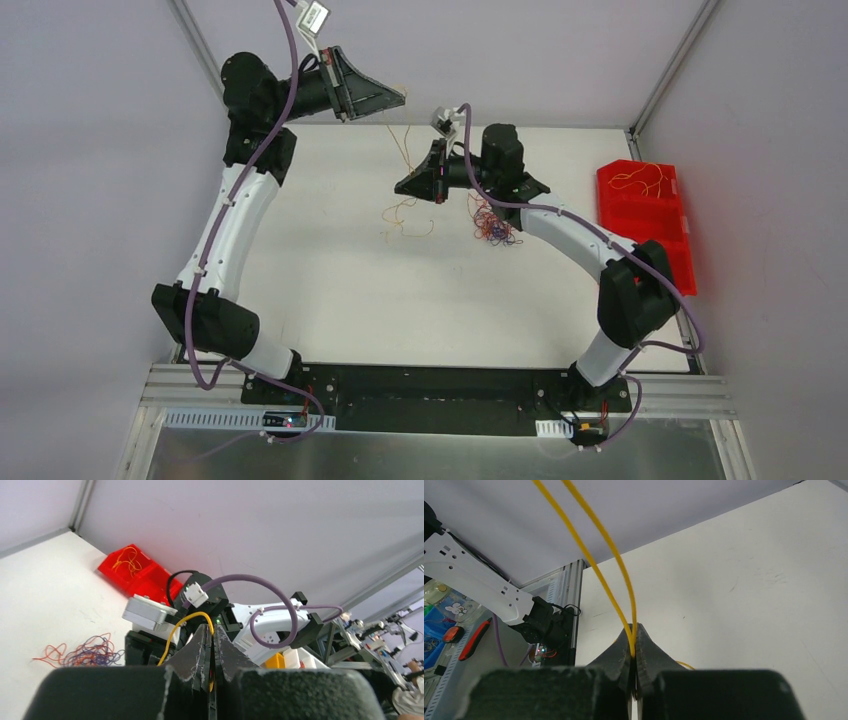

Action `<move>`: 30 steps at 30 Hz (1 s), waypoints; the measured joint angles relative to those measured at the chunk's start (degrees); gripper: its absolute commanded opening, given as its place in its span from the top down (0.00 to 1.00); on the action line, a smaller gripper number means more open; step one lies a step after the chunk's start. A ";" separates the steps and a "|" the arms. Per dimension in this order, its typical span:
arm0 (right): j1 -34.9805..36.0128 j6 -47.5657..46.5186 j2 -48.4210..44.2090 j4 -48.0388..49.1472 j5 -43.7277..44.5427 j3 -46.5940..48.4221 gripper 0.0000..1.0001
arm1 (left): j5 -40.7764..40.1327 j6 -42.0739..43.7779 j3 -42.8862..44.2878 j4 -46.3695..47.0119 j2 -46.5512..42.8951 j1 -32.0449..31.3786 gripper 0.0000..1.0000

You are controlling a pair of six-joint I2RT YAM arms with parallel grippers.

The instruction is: Untangle the cables

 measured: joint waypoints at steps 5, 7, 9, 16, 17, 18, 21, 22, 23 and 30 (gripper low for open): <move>-0.31 1.03 -1.20 -0.11 -0.04 -2.54 1.00 | -1.90 0.66 0.13 -1.33 -0.02 4.76 1.00; -1.29 2.10 -2.32 -0.59 0.00 -3.15 1.00 | -3.69 2.21 -1.46 -3.69 -0.59 7.74 1.00; -3.30 3.48 -3.98 -1.09 0.09 -3.41 1.00 | -6.62 6.14 -5.20 -7.56 -2.19 11.15 1.00; -8.26 9.27 -9.22 -1.36 1.27 -1.33 1.00 | -12.00 16.55 -23.91 -21.44 -6.01 11.74 1.00; -8.17 10.58 -9.27 -1.20 1.38 -0.48 1.00 | -12.17 17.09 -25.94 -22.64 -5.88 10.05 1.00; -7.93 12.22 -9.27 -1.03 1.68 0.48 1.00 | -12.15 17.42 -27.30 -23.58 -5.75 8.44 1.00; -7.65 17.42 -9.16 -0.37 2.67 3.30 1.00 | -12.07 18.38 -29.07 -25.24 -4.74 0.94 1.00; -7.67 18.99 -9.07 -0.04 2.93 4.11 1.00 | -12.04 18.58 -29.03 -25.03 -4.28 -1.66 1.00; -7.67 20.96 -8.87 0.28 3.13 5.14 1.00 | -11.93 18.71 -28.72 -24.94 -3.82 -4.04 1.00; -9.97 28.22 -8.72 1.62 5.79 6.49 1.00 | -11.39 20.24 -21.33 -24.46 1.62 -13.14 1.00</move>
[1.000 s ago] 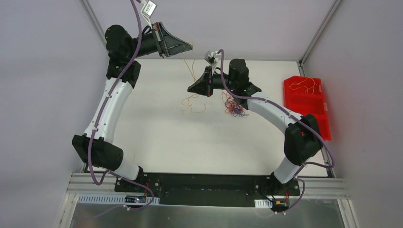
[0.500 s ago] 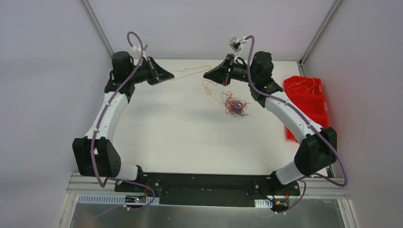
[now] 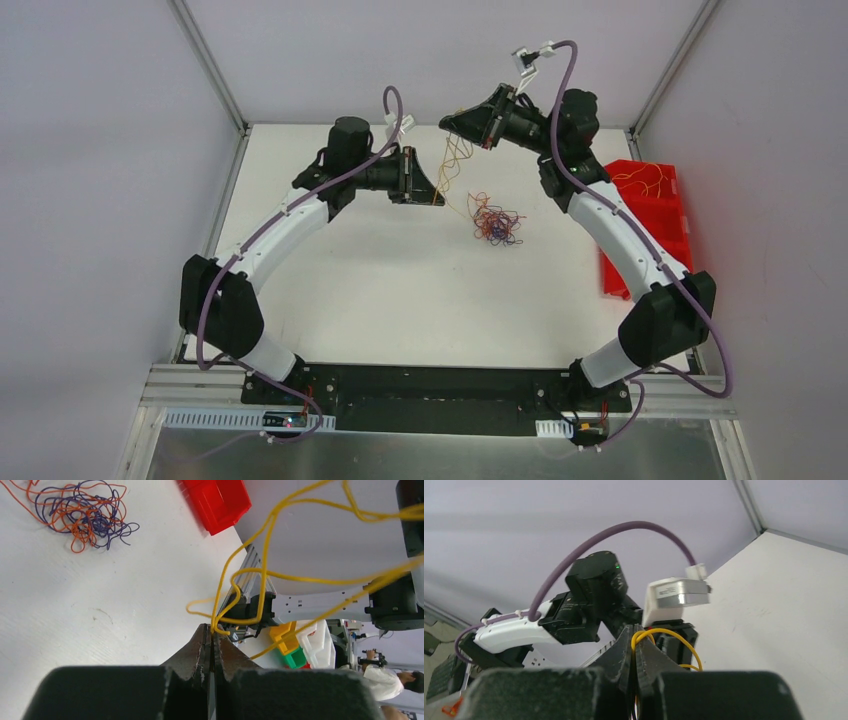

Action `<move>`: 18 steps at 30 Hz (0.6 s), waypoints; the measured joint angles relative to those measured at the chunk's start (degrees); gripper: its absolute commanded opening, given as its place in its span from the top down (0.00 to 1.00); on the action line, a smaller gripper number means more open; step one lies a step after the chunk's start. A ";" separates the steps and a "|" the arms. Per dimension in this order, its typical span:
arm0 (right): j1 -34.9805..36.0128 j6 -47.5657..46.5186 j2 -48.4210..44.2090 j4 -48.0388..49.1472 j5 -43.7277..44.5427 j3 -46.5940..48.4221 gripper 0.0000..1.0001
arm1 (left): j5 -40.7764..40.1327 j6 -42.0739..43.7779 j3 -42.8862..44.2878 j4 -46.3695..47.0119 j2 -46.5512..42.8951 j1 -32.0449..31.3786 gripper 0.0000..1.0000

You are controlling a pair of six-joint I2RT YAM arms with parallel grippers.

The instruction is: Untangle the cables

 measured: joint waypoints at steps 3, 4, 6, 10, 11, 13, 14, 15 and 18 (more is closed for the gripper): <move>-3.67 0.59 -0.31 -1.29 -0.13 -0.39 1.00 | -0.02 0.44 0.42 1.40 0.07 -0.15 0.65; -4.81 0.55 -0.63 -1.99 -0.24 -0.70 1.00 | -0.02 0.94 0.39 1.75 -0.04 0.28 0.50; -8.11 -0.28 -1.70 -4.26 -0.59 -1.46 1.00 | 0.00 1.81 -0.13 1.75 -0.44 1.51 0.33; -15.17 -4.20 -5.53 -12.87 -3.78 -2.84 1.00 | -0.46 1.79 -1.77 0.98 -1.20 7.58 0.08; -16.55 -5.86 -6.45 -15.76 -5.03 -3.08 1.00 | -0.55 1.88 -1.77 1.18 -1.22 9.01 0.06; -19.65 -9.51 -7.72 -20.46 -6.25 -3.23 1.00 | -0.57 3.10 -1.75 0.02 -1.66 11.61 0.02; -22.18 -11.34 -8.15 -22.12 -6.60 -3.17 1.00 | -0.52 3.78 -1.75 -1.36 -1.77 12.59 0.01; -24.94 -12.92 -8.37 -23.78 -6.82 -3.02 1.00 | -0.59 4.55 -1.75 -2.43 -1.77 13.53 0.01; -34.05 -16.76 -7.41 -29.33 -8.26 -1.11 1.00 | -0.57 6.49 -1.75 -5.07 -1.77 14.27 0.01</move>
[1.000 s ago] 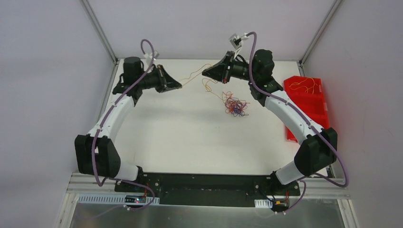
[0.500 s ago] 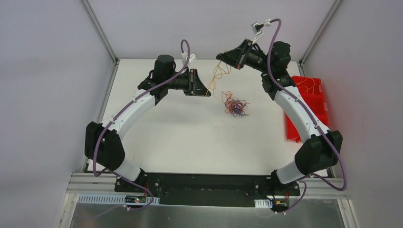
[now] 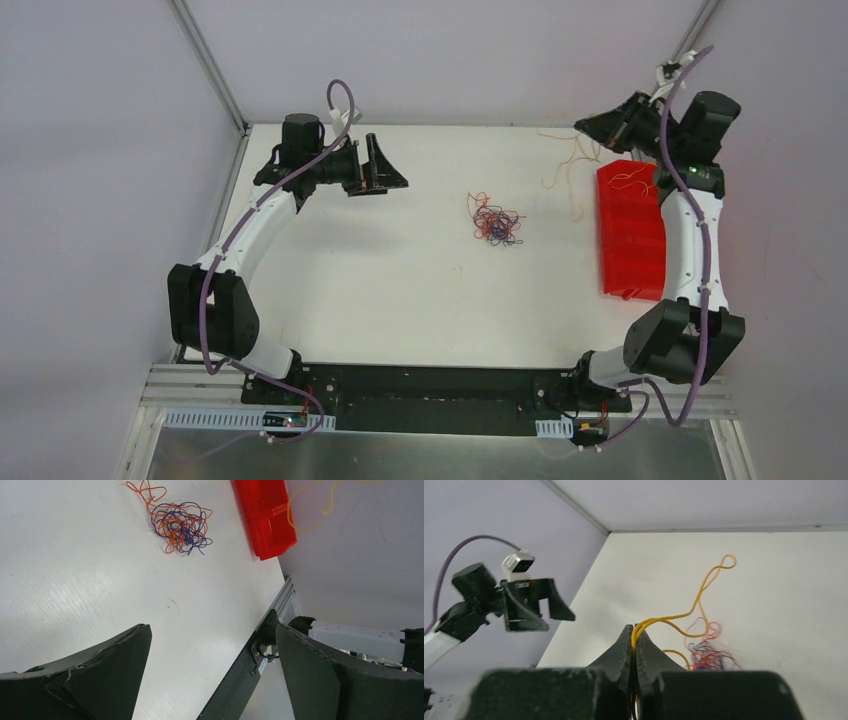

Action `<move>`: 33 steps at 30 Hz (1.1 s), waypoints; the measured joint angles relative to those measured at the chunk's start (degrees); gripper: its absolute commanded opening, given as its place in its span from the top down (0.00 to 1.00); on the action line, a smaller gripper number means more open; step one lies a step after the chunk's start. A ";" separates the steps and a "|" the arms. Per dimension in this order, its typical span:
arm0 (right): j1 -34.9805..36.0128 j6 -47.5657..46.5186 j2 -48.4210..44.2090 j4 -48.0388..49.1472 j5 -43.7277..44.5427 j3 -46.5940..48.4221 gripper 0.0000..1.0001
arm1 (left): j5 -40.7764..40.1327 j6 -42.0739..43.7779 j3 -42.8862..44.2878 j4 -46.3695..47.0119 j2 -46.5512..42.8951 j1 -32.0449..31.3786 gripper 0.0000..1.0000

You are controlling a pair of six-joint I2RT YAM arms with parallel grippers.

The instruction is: Untangle the cables

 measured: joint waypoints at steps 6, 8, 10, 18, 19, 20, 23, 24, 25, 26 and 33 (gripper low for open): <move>-12.02 -5.70 7.10 -8.28 -4.22 8.52 1.00 | 0.31 2.47 0.00 -2.21 0.00 -0.35 0.01; -14.78 -6.64 9.97 -9.79 -5.75 11.61 1.00 | 0.39 2.73 0.00 -2.56 0.00 -0.35 0.01; -17.46 -7.65 12.85 -11.06 -7.06 14.71 1.00 | 0.59 2.82 0.00 -2.78 0.00 -0.35 0.01; -23.30 -16.17 25.29 -21.18 -11.78 30.27 1.00 | 1.64 2.82 -0.02 -3.37 0.02 -0.35 0.01; -23.63 -18.49 27.15 -23.96 -12.26 32.70 1.00 | 1.66 2.84 -0.02 -3.37 0.02 -0.35 0.01; -23.89 -21.46 28.92 -27.39 -12.52 34.97 1.00 | 1.77 2.93 -0.11 -3.32 0.02 -0.35 0.01; -24.41 -31.61 32.83 -38.40 -12.28 39.28 1.00 | 1.88 3.04 -0.44 -3.32 0.02 -0.35 0.01; -24.57 -35.10 33.68 -42.03 -11.89 39.63 1.00 | 1.97 3.08 -0.61 -3.37 0.02 -0.35 0.01; -24.70 -38.12 34.27 -45.38 -11.41 39.63 1.00 | 2.03 3.15 -0.81 -3.37 0.02 -0.35 0.01; -24.81 -40.79 34.77 -48.09 -10.91 39.58 1.00 | 2.05 3.19 -0.98 -3.39 0.02 -0.35 0.01; -24.96 -51.01 35.45 -56.46 -9.44 39.63 1.00 | 2.93 3.21 -1.14 -3.45 0.04 -0.35 0.01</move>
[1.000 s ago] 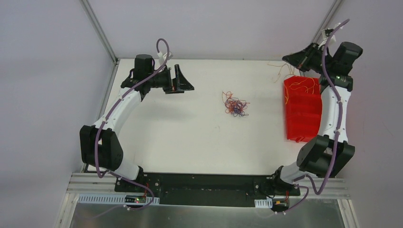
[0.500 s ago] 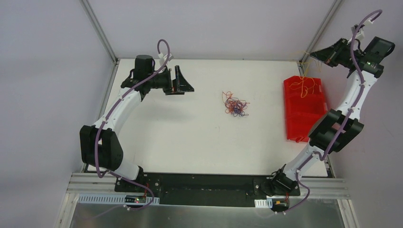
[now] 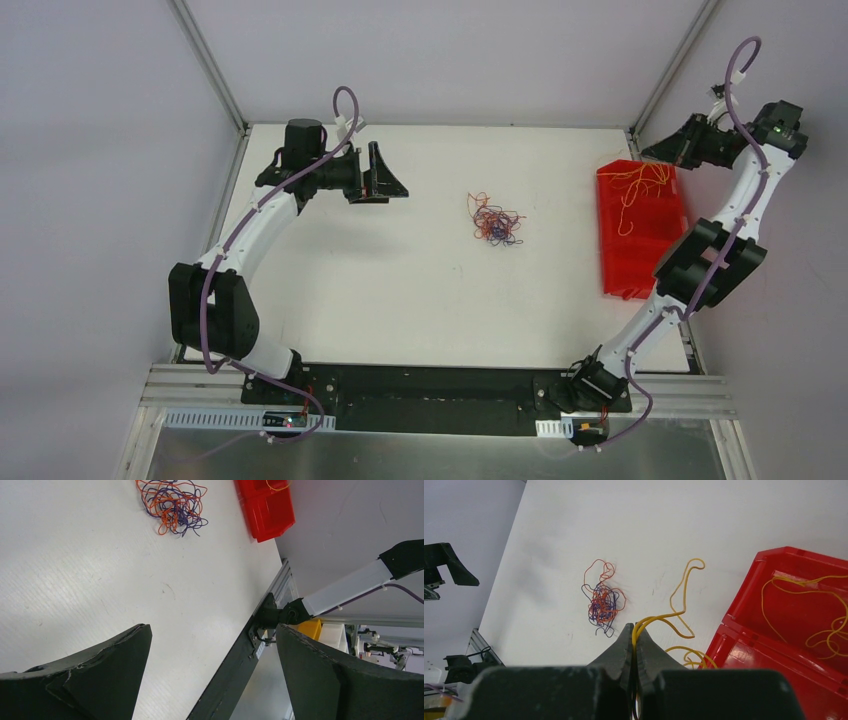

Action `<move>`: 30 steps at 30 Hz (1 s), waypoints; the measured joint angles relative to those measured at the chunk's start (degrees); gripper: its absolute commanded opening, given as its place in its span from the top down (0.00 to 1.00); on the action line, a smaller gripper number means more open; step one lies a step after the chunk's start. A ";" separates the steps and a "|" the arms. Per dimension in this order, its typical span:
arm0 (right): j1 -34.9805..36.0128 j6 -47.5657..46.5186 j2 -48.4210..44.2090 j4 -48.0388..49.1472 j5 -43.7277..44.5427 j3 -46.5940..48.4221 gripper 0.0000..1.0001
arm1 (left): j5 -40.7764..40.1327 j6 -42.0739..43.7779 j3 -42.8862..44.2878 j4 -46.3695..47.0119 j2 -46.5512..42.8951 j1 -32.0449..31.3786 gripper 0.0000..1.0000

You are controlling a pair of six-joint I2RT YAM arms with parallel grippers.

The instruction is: Untangle the cables

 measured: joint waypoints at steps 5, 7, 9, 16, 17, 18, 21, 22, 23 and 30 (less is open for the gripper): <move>0.74 2.78 0.39 2.95 -0.63 2.71 1.00 | 0.68 -0.07 0.00 0.09 0.74 0.00 0.01; 1.36 7.04 0.39 8.33 -0.90 2.64 1.00 | 0.72 -0.13 0.00 0.09 1.77 0.00 0.01; 2.25 11.67 0.63 14.23 -0.90 2.23 1.00 | 0.74 -0.28 0.00 0.04 2.54 0.00 0.01; 5.73 26.23 7.17 34.36 -0.33 4.07 1.00 | 0.70 -0.74 0.00 0.07 3.61 0.00 0.01; 5.99 27.28 8.59 35.93 -0.15 4.39 1.00 | 0.70 -0.76 0.00 0.04 3.61 0.00 0.01; 6.10 27.89 9.66 36.72 0.00 4.70 1.00 | 0.70 -0.74 0.00 0.07 3.61 0.00 0.01; 5.75 27.43 12.83 36.48 0.55 5.66 1.00 | 0.70 -0.74 0.00 0.07 3.61 0.00 0.01; 5.44 26.36 13.35 35.58 0.83 5.66 1.00 | 0.70 -0.74 0.00 0.07 3.61 0.00 0.01; 5.07 24.96 13.64 34.03 1.16 5.66 1.00 | 0.70 -0.74 0.00 0.07 3.61 0.00 0.01; 2.14 17.20 13.38 26.21 1.73 5.62 1.00 | 0.72 -0.74 0.00 0.07 3.80 0.00 0.01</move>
